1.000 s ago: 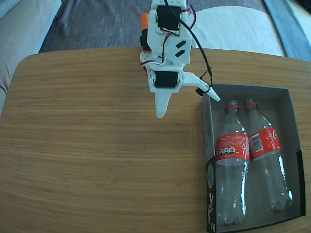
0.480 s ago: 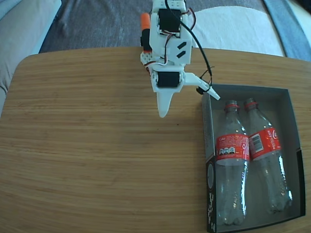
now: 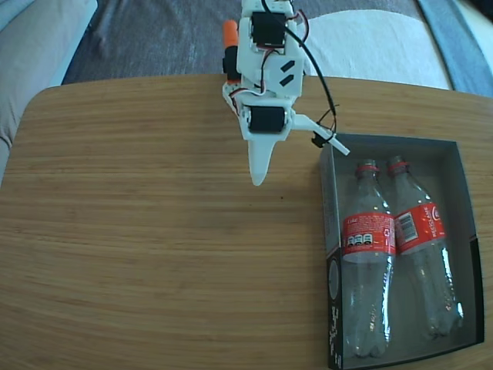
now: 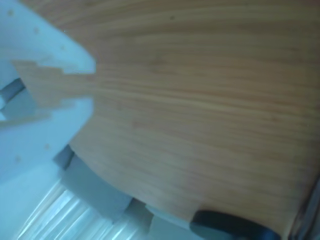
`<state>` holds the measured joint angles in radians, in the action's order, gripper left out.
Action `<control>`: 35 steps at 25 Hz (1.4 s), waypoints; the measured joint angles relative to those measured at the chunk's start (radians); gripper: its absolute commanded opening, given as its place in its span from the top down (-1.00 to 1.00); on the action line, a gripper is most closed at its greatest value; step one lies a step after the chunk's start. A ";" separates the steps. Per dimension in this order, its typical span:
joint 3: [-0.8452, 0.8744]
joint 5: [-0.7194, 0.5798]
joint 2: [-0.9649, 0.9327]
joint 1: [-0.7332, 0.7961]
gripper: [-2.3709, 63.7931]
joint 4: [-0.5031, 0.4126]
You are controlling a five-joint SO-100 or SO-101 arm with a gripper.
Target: Grasp the bottles and put them in the box.
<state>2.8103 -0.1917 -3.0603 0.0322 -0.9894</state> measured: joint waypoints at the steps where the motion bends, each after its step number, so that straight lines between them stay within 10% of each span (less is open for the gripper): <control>1: 0.009 0.000 -0.012 0.000 0.87 -0.002; 35: 0.072 0.000 -0.175 0.000 0.87 -0.002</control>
<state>2.8823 -0.1917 -3.2352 0.0322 -0.9910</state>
